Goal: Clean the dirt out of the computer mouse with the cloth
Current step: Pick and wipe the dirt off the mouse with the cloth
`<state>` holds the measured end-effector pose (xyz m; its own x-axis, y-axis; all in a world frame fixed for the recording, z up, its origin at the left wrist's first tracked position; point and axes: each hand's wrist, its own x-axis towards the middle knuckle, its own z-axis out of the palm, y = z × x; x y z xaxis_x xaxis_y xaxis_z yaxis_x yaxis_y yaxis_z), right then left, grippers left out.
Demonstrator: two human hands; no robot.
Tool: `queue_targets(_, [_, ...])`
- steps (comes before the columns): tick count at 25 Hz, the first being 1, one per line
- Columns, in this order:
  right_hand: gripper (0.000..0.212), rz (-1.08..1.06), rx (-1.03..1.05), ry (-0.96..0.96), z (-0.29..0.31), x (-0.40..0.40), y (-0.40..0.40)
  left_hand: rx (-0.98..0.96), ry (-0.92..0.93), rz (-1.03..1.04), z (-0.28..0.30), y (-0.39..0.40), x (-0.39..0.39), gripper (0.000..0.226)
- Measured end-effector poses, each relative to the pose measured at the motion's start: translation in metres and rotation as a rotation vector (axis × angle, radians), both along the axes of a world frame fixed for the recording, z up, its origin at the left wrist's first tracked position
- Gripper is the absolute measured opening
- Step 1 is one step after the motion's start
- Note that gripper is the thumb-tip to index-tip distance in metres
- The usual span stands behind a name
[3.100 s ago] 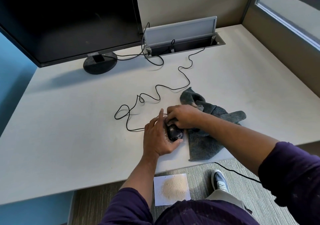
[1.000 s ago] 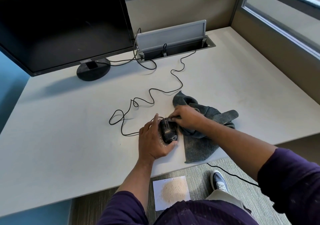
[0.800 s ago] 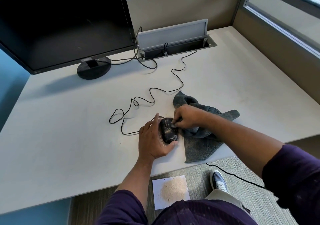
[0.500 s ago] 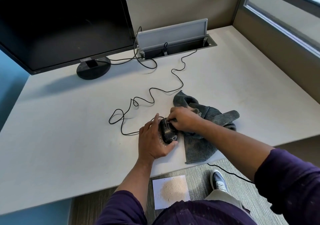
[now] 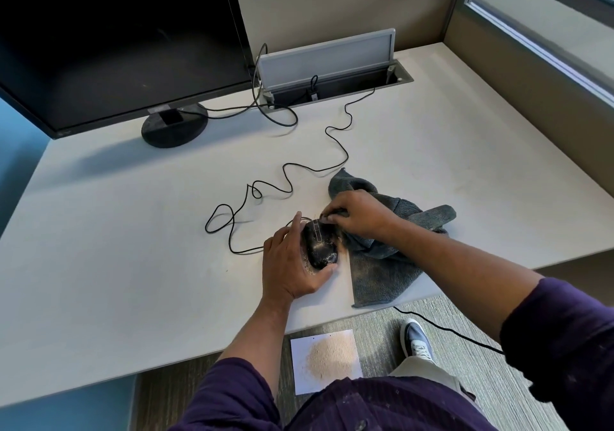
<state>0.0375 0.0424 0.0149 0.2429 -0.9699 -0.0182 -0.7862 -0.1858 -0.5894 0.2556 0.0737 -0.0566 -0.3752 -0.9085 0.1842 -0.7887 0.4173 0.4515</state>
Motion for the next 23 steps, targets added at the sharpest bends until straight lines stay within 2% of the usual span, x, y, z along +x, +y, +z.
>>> queue_targets(4, [0.018,0.020,-0.003,0.123,-0.006,0.017,0.009,-0.013,-0.006,-0.003,-0.001,0.000,0.000,0.127])
queue_targets(8, [0.014,0.190,0.085,0.093,0.004,0.006,0.016,-0.012,-0.013,0.000,-0.001,0.000,0.000,0.129])
queue_targets(12, [0.016,0.021,-0.003,0.053,0.008,0.001,0.008,-0.018,-0.004,0.003,-0.002,0.000,0.000,0.128])
queue_targets(15, [0.019,0.079,0.001,0.148,-0.003,0.012,0.020,-0.022,-0.006,-0.005,-0.003,0.000,0.001,0.128])
queue_targets(18, [0.016,0.172,0.057,0.120,0.000,0.005,0.024,-0.021,-0.013,-0.005,-0.003,-0.001,0.001,0.128])
queue_targets(23, [0.019,0.004,-0.040,0.082,-0.003,0.013,0.024,-0.012,-0.019,0.000,-0.002,0.000,0.000,0.127])
